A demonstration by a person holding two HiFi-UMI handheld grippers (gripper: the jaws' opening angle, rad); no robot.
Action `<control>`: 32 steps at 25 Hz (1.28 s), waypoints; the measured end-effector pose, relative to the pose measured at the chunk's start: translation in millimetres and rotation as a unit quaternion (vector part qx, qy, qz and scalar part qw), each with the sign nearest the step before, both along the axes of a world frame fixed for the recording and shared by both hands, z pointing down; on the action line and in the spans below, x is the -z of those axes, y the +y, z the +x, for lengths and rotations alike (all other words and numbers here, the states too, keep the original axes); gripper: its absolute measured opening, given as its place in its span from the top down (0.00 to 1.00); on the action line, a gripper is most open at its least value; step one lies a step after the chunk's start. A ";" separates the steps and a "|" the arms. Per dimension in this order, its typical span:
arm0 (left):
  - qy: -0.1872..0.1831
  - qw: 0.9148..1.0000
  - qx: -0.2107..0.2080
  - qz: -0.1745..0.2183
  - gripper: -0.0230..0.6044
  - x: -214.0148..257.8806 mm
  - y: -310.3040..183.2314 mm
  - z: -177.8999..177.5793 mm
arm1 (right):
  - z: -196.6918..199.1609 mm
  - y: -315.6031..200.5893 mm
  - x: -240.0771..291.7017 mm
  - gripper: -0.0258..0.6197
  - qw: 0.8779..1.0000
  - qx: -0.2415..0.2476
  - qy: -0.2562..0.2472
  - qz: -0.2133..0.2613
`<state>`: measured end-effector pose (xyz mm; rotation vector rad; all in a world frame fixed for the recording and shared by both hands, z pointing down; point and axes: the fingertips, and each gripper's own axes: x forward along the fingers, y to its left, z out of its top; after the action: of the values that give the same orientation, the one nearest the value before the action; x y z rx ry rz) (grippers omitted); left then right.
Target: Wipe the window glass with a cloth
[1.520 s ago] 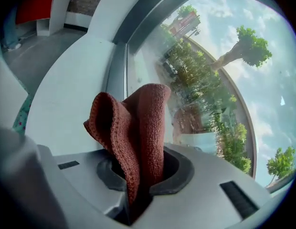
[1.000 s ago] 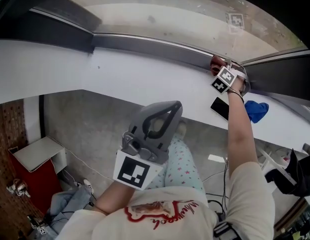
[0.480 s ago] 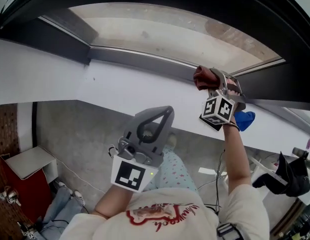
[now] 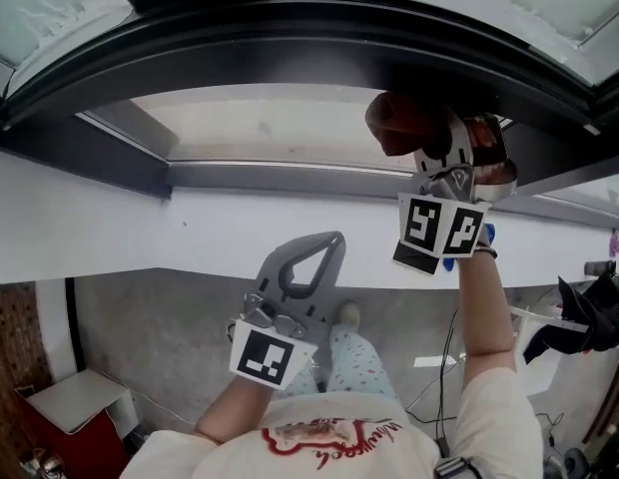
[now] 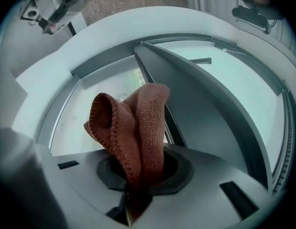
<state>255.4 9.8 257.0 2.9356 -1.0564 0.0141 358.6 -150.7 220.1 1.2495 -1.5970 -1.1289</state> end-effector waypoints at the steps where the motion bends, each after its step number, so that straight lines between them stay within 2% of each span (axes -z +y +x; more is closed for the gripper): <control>1: -0.002 1.000 -0.007 -0.003 0.93 -0.8 0.2 -6.0 | -1.7 -3.6 -0.4 0.83 1.000 -0.008 0.008 0.002; 6: -0.022 0.999 -0.040 -0.004 0.93 -5.6 -4.6 -44.7 | -5.4 -15.8 -7.3 0.83 0.998 -0.046 0.041 0.012; 10: -0.025 0.998 -0.052 0.000 0.93 -9.2 -9.6 -61.3 | 3.9 -23.1 -17.0 0.83 0.996 -0.079 0.033 0.010; 15: -0.020 0.999 -0.029 -0.004 0.93 -17.3 -20.4 -61.1 | 9.5 -22.6 -38.9 0.83 0.997 -0.077 0.014 -0.001; 17: -0.015 1.000 -0.021 -0.009 0.93 -22.0 -20.1 -55.9 | 9.5 -22.3 -59.4 0.83 0.997 -0.070 0.010 -0.020; 20: -0.036 0.999 -0.028 -0.012 0.93 -33.7 -14.8 -44.7 | 12.2 -22.0 -97.5 0.83 0.997 -0.063 0.002 -0.054; 23: -0.035 0.999 -0.022 -0.025 0.93 -40.2 -13.2 -39.2 | 15.3 -20.6 -141.4 0.83 0.994 -0.059 0.001 -0.090; 32: -0.041 0.999 -0.003 -0.035 0.93 -53.5 -21.2 -27.7 | 29.7 -20.5 -283.4 0.83 0.979 -0.056 0.001 -0.197</control>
<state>227.7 -11.5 310.5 2.8977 -1.0336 0.1706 388.3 -171.2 503.5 1.0564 -1.6281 -0.6990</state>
